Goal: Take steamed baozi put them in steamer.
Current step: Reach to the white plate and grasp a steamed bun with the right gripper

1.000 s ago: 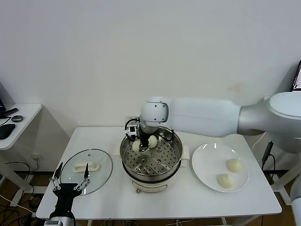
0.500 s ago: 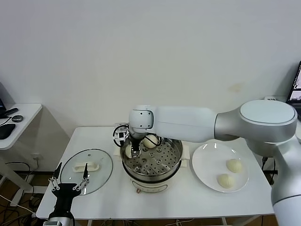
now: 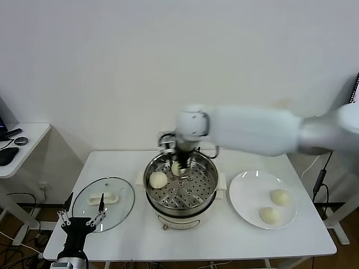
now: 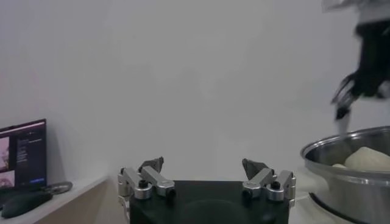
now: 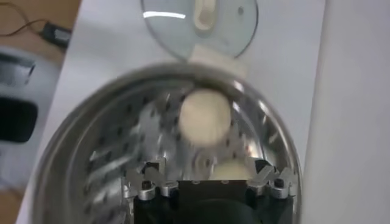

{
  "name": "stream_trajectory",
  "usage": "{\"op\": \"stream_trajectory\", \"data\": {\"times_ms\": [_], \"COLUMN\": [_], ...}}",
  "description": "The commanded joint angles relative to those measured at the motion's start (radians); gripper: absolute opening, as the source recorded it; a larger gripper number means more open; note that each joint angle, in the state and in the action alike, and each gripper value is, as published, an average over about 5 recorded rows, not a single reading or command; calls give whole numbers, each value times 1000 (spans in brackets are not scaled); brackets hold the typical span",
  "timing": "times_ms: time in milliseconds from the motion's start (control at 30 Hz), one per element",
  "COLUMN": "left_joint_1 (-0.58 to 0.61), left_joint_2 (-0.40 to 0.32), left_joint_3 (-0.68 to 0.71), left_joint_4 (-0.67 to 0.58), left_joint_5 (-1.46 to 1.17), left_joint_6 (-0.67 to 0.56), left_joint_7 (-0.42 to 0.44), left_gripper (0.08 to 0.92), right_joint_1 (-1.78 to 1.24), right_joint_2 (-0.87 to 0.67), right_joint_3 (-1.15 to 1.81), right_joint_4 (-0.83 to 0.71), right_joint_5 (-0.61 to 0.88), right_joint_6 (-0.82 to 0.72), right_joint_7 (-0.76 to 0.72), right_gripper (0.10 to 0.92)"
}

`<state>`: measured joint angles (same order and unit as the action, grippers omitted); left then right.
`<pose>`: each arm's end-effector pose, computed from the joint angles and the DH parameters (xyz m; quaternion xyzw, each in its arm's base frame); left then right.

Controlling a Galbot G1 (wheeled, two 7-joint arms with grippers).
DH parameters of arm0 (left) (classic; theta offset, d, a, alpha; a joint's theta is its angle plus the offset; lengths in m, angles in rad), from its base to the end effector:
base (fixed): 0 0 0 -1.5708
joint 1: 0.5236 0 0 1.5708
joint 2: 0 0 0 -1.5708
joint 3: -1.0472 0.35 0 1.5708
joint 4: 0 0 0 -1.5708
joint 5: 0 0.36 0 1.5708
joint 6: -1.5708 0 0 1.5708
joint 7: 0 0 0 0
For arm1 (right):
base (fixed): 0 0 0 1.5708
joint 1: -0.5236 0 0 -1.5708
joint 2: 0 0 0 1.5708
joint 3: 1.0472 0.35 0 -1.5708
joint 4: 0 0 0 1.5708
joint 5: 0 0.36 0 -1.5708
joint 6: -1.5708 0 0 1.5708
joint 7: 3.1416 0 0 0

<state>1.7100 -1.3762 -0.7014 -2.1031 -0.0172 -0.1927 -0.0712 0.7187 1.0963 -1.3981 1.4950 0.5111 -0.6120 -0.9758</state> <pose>0.1462 0.0862 -0.3089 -0.0426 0.9908 0.1210 0.0440 0.5042 0.1275 -0.0261 0.5463 -0.5047 0.5766 0.3381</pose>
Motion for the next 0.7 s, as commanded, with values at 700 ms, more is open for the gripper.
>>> {"op": "stream_trajectory", "data": {"times_ms": [700], "left_joint_1": [30], "left_joint_2": [-10], "left_joint_3": [18], "left_joint_4": [6], "left_joint_5": [21], "left_joint_6": [3], "left_joint_7": [6], "left_gripper": [823], "right_joint_1": [-578], "right_joint_2": [-778], "right_joint_3": [316], "right_joint_4": [146], "right_joint_5": [-632], "right_joint_6": [374], "right_joint_7": [-148], "right_gripper": [823]}}
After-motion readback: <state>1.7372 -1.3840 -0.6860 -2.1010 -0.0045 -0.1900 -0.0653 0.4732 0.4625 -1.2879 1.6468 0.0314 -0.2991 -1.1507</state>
